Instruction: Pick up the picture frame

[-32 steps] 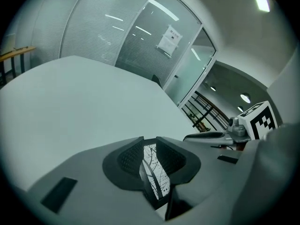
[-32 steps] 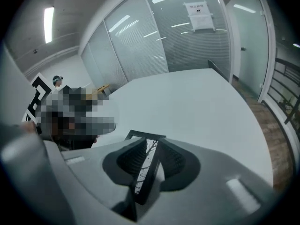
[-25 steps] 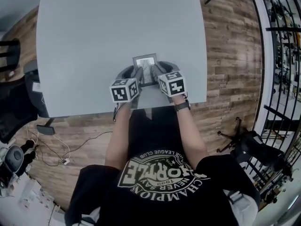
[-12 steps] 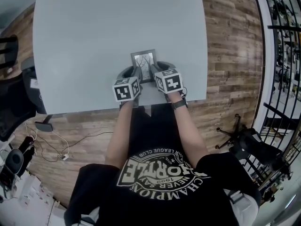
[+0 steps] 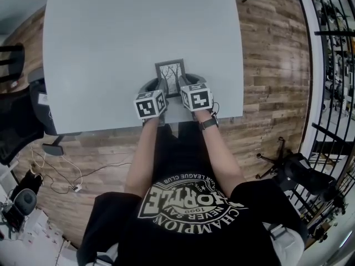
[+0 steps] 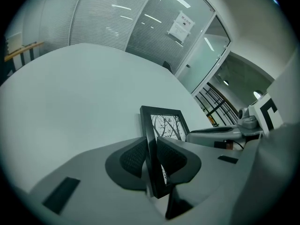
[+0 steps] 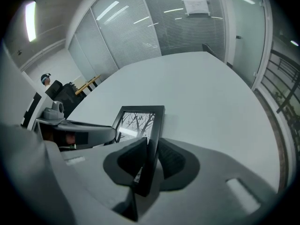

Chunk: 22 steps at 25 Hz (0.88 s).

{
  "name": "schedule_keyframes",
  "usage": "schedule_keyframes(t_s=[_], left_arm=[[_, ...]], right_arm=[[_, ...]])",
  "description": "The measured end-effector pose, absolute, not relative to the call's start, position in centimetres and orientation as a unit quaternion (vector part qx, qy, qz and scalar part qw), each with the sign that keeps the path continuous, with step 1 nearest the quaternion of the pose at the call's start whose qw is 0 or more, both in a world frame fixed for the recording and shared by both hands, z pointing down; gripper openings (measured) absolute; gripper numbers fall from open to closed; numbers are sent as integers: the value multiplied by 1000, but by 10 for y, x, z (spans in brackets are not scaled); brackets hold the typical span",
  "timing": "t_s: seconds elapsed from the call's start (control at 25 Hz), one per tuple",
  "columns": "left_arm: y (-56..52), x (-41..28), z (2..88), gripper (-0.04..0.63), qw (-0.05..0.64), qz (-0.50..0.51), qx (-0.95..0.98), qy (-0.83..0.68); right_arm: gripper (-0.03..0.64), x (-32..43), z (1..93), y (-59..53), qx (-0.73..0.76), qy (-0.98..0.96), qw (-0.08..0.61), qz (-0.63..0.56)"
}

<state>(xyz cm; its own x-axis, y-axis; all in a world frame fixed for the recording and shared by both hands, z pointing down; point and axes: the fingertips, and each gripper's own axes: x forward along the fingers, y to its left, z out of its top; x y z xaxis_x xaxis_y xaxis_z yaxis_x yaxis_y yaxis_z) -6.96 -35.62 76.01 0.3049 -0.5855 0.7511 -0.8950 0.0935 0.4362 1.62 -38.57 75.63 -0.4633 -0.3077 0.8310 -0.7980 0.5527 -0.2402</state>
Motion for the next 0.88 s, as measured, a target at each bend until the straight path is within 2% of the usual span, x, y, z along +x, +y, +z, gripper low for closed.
schedule_keyframes(t_s=[0.2,0.4,0.88], left_arm=[[-348,-72,743,75,458,157,665,-569],[-354,-81,702,74,408,144,692,-578],[-343,-91,555,74,288,101,744,-594]], right_arm=[[71,14,737,-378,367,-797,373,300],[71,7,697,-380,388,-812,338,275],[71,0,555,-364,445,-838,232,213]])
